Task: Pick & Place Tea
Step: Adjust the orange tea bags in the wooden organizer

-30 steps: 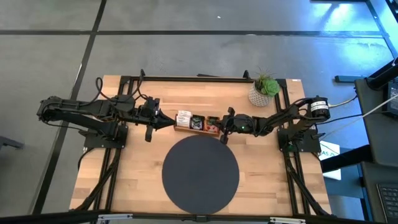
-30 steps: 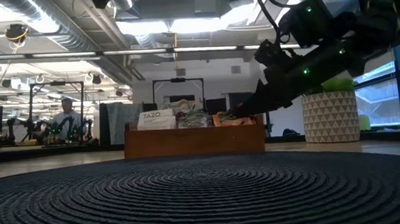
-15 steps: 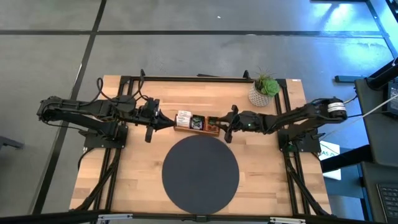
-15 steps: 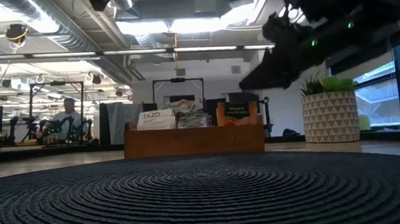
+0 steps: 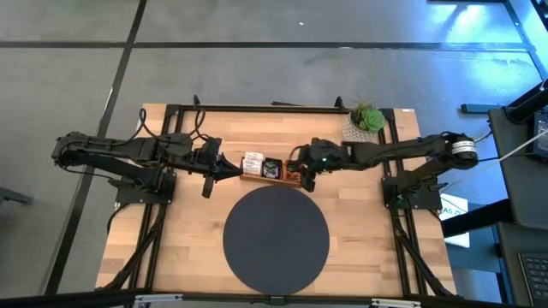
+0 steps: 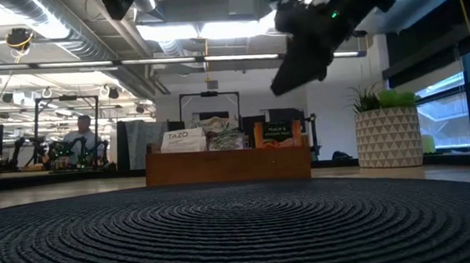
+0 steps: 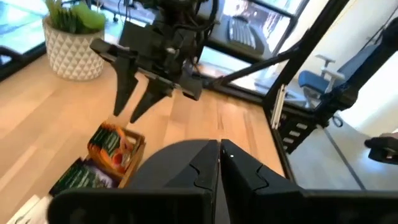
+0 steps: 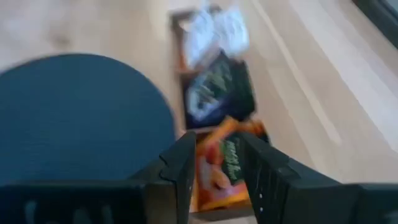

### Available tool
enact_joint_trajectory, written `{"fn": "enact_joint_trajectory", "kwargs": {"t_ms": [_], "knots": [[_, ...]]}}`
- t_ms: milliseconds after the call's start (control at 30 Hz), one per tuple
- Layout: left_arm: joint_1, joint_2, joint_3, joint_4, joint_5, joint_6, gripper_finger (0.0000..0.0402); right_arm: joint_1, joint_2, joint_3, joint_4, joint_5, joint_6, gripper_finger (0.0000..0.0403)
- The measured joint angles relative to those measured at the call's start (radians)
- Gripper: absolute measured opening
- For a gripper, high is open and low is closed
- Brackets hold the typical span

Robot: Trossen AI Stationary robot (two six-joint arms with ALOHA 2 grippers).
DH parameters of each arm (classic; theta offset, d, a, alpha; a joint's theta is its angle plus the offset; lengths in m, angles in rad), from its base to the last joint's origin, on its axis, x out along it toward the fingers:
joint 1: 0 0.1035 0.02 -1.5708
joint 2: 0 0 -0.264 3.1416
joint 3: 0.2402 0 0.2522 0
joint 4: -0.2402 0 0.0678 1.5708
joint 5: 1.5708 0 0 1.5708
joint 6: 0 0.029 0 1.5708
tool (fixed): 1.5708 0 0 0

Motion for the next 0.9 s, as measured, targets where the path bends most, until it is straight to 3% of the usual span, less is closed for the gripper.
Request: {"fn": "enact_joint_trajectory", "kwargs": {"t_ms": [300,500,900], "knots": [[-0.011,0.043,-0.001,-0.015,0.000,0.001,0.0015,-0.058,0.145,0.064,-0.022,0.037,0.151,0.0126],[-0.011,0.071,-0.001,-0.015,-0.001,0.002,0.0012,-0.065,0.193,0.068,-0.026,0.138,0.061,0.0127],[-0.011,0.089,-0.001,-0.016,0.000,0.014,0.0014,-0.008,0.225,0.068,-0.017,0.173,0.001,0.0127]]}}
